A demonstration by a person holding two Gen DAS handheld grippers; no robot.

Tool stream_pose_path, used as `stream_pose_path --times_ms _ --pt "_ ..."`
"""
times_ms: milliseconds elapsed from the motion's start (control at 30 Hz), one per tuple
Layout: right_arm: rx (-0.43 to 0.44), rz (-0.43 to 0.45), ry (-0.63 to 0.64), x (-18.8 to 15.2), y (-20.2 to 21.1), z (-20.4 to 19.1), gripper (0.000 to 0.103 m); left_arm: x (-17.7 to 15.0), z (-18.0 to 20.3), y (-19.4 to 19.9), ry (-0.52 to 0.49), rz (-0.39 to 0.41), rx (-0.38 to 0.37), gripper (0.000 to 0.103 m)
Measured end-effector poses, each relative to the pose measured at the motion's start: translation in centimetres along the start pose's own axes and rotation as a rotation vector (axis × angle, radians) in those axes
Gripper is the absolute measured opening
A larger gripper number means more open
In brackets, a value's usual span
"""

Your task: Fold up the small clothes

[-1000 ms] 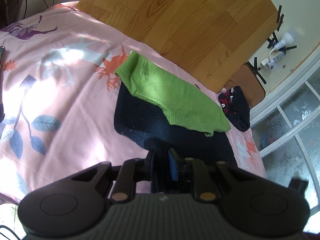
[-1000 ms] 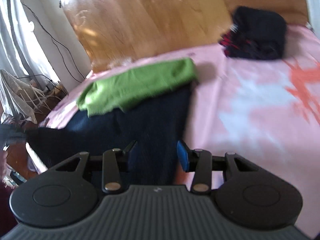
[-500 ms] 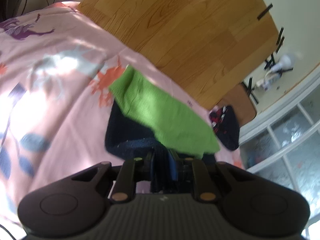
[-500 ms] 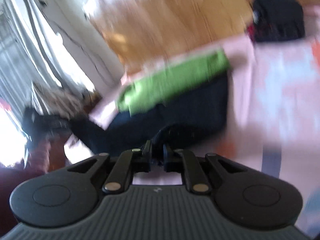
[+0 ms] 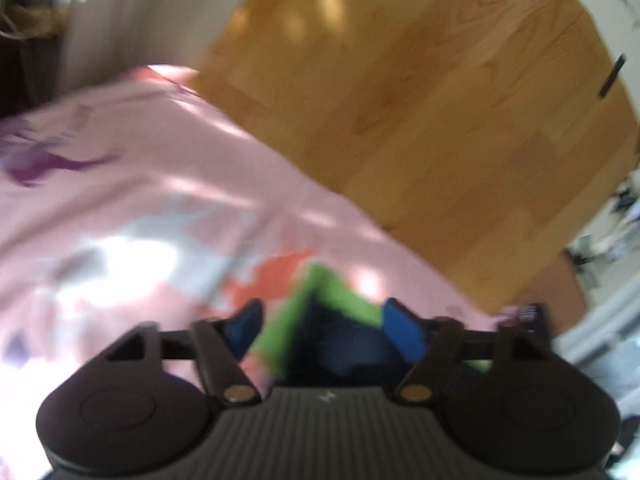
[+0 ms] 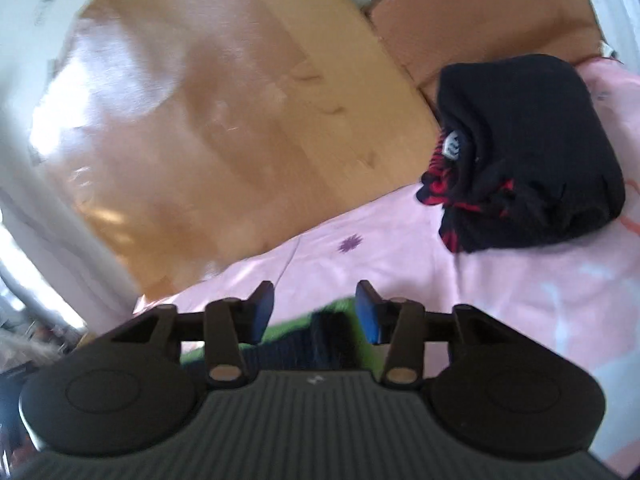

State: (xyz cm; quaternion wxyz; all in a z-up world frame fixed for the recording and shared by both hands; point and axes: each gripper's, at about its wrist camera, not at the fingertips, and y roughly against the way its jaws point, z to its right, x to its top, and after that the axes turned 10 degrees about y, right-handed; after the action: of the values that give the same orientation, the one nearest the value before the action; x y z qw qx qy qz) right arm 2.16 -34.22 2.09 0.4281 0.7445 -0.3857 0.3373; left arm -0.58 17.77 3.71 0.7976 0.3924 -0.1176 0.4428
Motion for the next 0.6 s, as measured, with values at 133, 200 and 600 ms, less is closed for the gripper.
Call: stream_pose_path --times_ms 133,200,600 --pt "-0.020 -0.009 0.010 -2.3 0.8 0.0 0.055 -0.9 -0.8 -0.2 -0.004 -0.019 0.003 0.077" --pt "-0.006 0.013 0.059 -2.5 1.0 -1.1 0.055 -1.0 0.1 -0.7 -0.047 0.001 0.020 0.077" --pt "-0.086 -0.055 -0.072 -5.2 -1.2 1.0 0.071 -3.9 1.1 -6.5 -0.255 0.061 0.240 0.077"
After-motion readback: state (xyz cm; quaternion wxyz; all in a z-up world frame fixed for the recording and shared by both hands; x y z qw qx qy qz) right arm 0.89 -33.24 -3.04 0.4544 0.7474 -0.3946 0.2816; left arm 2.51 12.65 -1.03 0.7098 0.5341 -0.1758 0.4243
